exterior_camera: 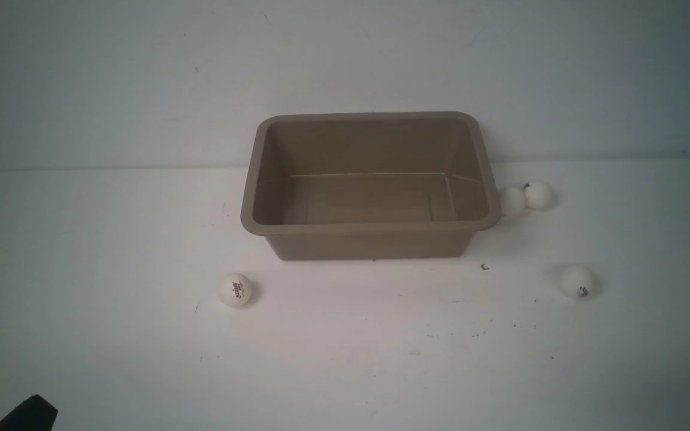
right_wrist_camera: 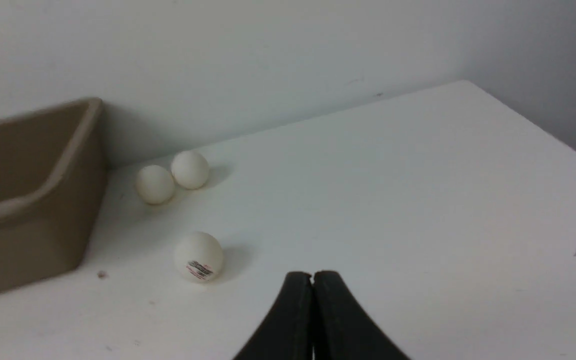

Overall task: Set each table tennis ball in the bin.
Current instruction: Use the left arm to clamp the table tennis ball closest to it

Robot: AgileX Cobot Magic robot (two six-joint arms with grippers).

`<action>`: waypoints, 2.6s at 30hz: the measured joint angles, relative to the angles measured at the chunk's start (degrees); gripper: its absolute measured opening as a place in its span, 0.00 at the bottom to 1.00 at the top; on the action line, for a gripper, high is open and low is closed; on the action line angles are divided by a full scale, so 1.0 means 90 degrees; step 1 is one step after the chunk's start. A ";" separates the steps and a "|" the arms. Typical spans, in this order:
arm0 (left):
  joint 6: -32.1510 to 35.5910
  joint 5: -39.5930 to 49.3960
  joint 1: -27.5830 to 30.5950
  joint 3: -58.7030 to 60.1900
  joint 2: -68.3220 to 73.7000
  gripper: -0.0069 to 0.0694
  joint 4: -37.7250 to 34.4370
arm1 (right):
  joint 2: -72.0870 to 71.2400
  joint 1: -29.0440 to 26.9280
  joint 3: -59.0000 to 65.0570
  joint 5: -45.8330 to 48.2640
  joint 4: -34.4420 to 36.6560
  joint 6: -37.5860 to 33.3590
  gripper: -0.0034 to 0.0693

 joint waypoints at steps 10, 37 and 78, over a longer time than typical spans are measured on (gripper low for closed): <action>-0.0018 -0.0013 0.0000 0.0000 0.0000 0.09 -0.2313 | 0.0000 0.0000 0.0000 -0.2587 0.0952 0.0618 0.03; 0.3727 0.0684 0.0000 -0.2374 0.2491 0.09 -0.2214 | 0.2150 0.0157 -0.3279 -0.3692 -0.7323 0.7295 0.03; 0.2186 0.1573 -0.2119 -0.6929 1.0387 0.64 0.3248 | 0.5582 -0.0019 -0.4790 -0.7559 -0.9928 0.9398 0.03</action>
